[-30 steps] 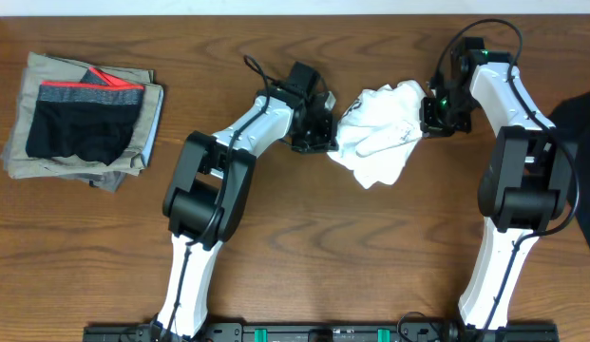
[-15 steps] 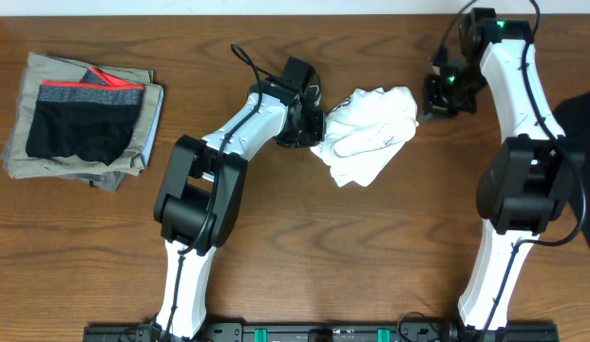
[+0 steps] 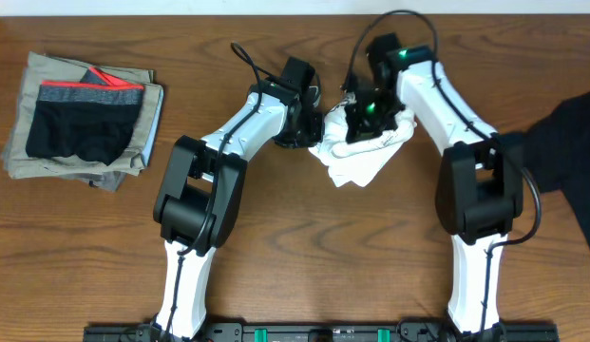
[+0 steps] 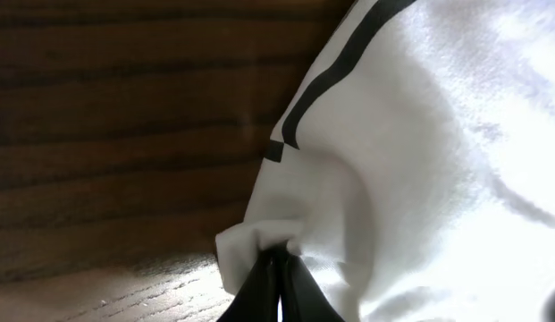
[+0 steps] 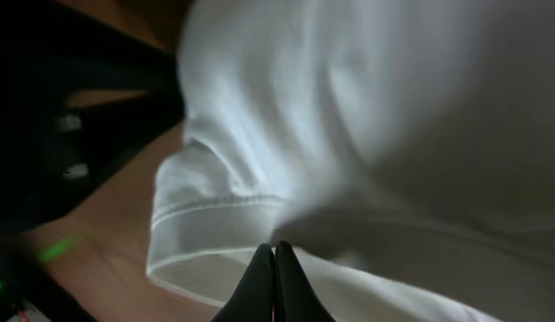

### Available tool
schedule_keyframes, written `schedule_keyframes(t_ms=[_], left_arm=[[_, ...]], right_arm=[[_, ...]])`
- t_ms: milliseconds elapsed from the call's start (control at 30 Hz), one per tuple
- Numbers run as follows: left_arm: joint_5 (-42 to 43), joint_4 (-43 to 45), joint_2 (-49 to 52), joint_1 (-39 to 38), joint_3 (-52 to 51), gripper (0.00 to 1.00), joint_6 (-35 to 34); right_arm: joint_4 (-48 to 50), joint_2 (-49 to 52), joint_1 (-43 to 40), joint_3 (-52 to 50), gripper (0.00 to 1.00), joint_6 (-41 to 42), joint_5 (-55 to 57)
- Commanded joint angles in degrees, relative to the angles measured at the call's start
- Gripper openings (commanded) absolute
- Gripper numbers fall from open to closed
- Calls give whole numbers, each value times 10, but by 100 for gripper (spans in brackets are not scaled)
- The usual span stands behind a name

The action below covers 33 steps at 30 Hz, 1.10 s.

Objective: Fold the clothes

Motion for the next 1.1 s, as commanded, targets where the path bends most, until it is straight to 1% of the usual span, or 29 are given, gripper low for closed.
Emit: schedule_keyframes(t_ms=[0,200,500,767,933,1000,1067], left_arm=[[-18,-9,-15,5,-10,6,12],[-19,-9,-15,5,-10,6,12],[-19,-9,-15,10,-10,6,23],[-19,-12,-15,26,-10,6,23],[-19,-16,-16,30,-10,6,37],[-19,-24,-21,30,-10,6,47],[-19,-29,-29,30,-10,6,52]], right_arm=[[9,-11,-2,-27,1,19,14],[-35,-11,-8,-32,1,19,22],[-131,-11,-19,-32,1,23,165],[-159,-11,-59,-32,1,36,168],[-203,-11,-70,-32,1,42,195],[-206,-12,-70,-32,1,49,206],[-195,-18,-70,-30,1,53,193]])
